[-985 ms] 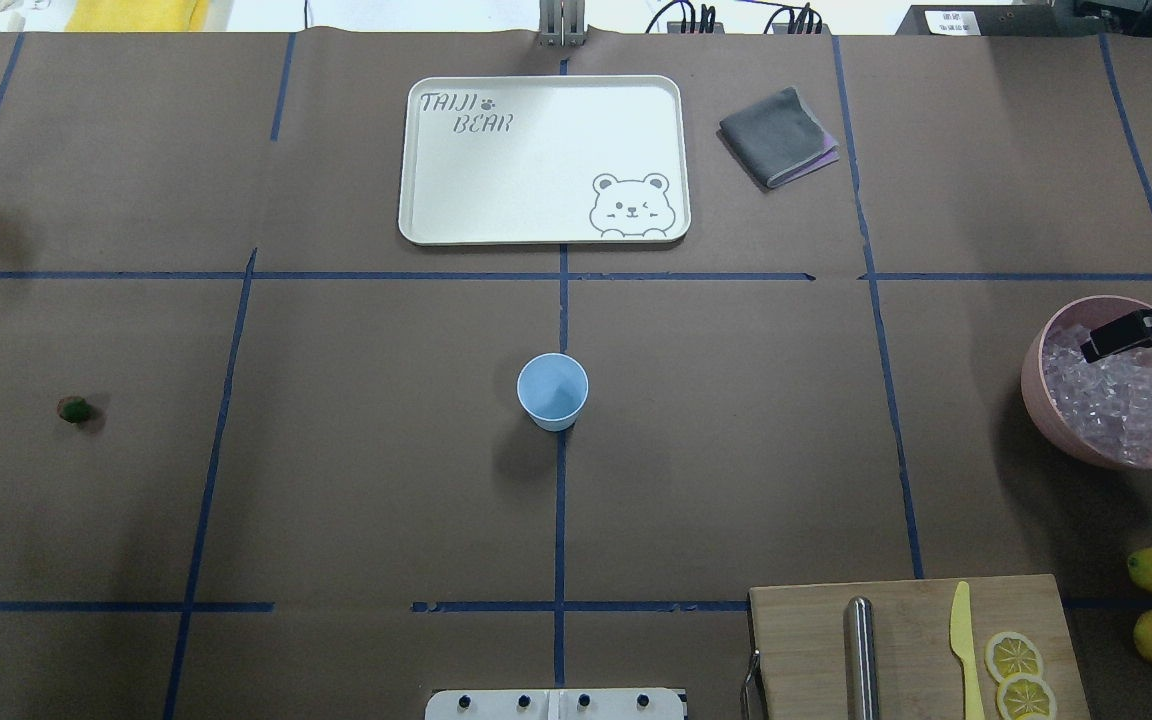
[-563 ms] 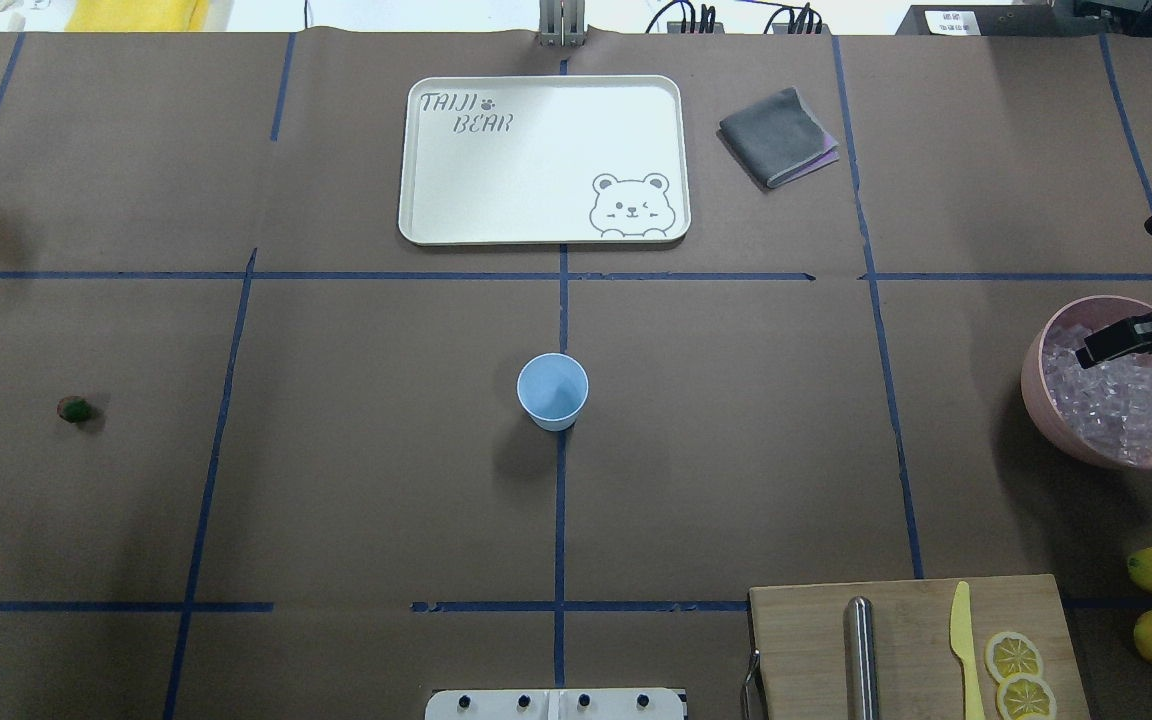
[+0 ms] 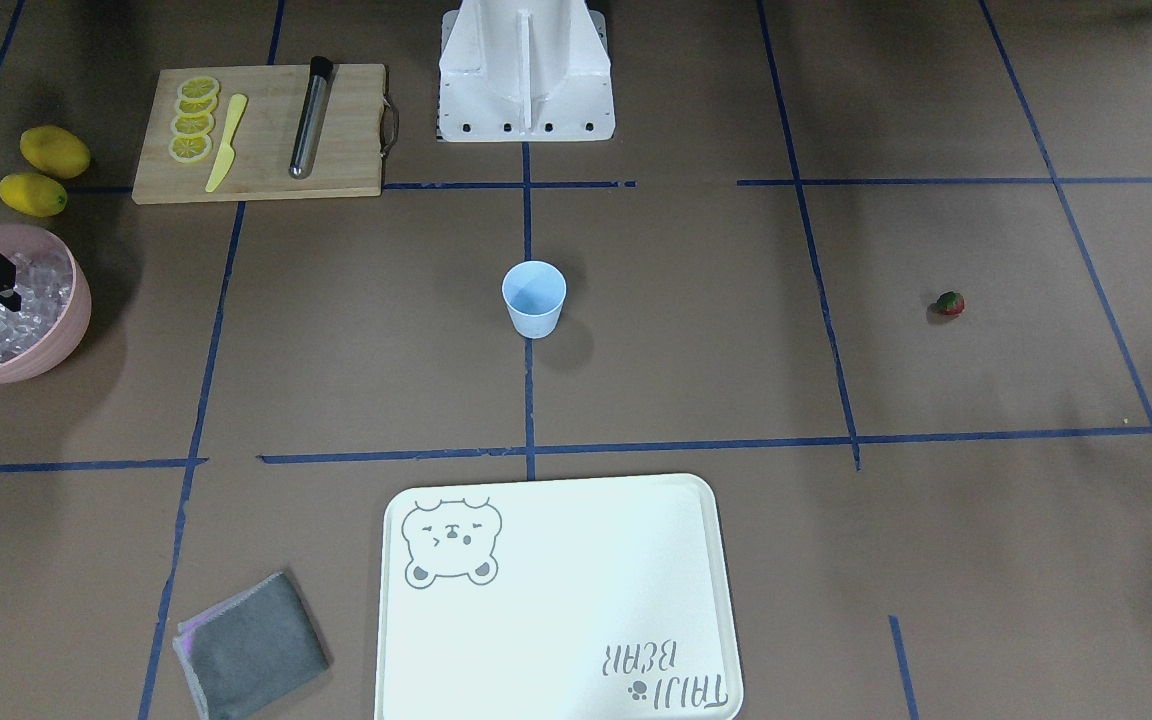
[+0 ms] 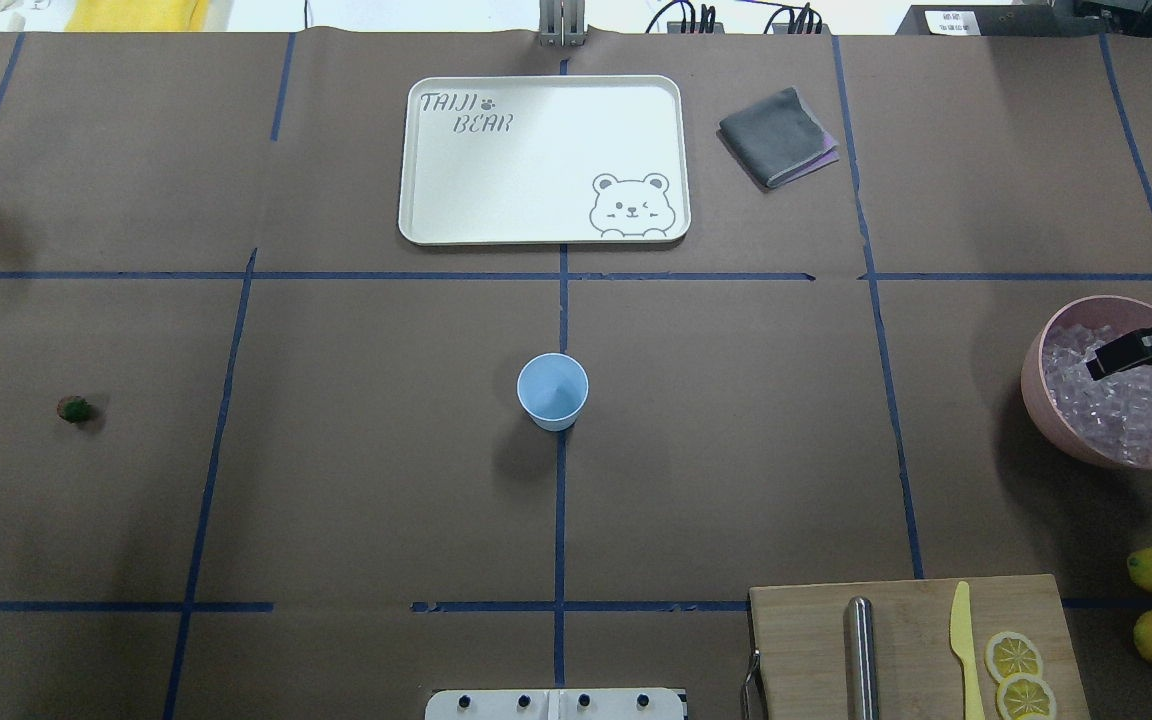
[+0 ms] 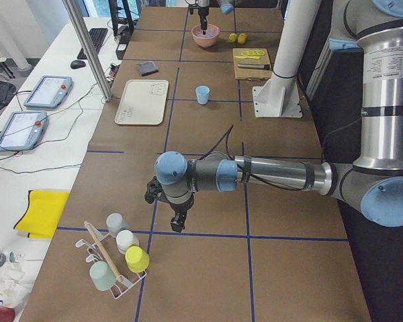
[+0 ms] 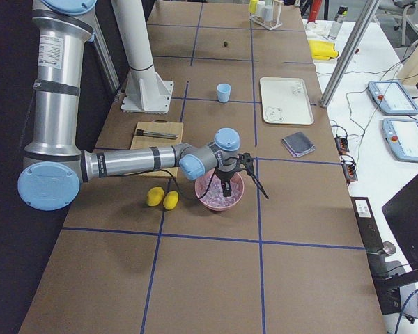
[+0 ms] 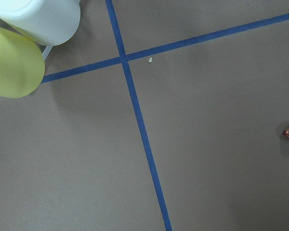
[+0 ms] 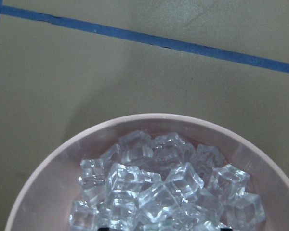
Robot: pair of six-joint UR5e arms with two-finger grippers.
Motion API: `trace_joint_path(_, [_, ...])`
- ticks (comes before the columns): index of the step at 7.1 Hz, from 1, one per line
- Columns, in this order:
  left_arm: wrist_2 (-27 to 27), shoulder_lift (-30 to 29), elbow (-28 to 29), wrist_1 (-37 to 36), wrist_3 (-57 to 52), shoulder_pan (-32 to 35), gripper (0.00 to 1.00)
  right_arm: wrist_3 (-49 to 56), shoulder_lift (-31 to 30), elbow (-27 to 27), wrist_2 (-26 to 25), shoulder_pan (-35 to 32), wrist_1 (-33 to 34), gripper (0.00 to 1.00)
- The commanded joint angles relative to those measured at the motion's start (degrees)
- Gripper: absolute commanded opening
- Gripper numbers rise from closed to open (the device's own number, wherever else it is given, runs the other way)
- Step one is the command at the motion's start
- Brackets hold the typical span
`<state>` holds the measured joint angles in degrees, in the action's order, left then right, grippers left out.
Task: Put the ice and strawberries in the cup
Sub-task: 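Lower the right gripper into the pink bowl of ice cubes, then close the right gripper on an ice cube and lift it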
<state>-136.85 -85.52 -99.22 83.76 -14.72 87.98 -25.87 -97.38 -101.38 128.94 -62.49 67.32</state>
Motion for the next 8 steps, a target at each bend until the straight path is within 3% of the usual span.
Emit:
trace_joint_path(1, [-0.08, 0.0, 0.0, 0.0, -0.04, 0.0, 1.0, 0.11, -0.09, -0.05, 0.0, 0.0, 0.0, 0.65])
trace_joint_path(2, [0.01, 0.0, 0.0, 0.0, 0.04, 0.0, 1.0, 0.29, -0.18, -0.05, 0.0, 0.0, 0.0, 0.32])
trace_joint_path(3, [0.01, 0.0, 0.0, 0.0, 0.04, 0.0, 1.0, 0.38, -0.18, -0.31, 0.0, 0.0, 0.0, 0.13])
trace_joint_path(4, [0.01, 0.0, 0.0, 0.0, 0.04, 0.0, 1.0, 0.38, -0.62, -0.75, 0.0, 0.0, 0.0, 0.03])
trace_joint_path(8, [0.01, 0.0, 0.0, 0.0, -0.04, 0.0, 1.0, 0.38, -2.19, -4.42, 0.7, -0.43, 0.78, 0.01])
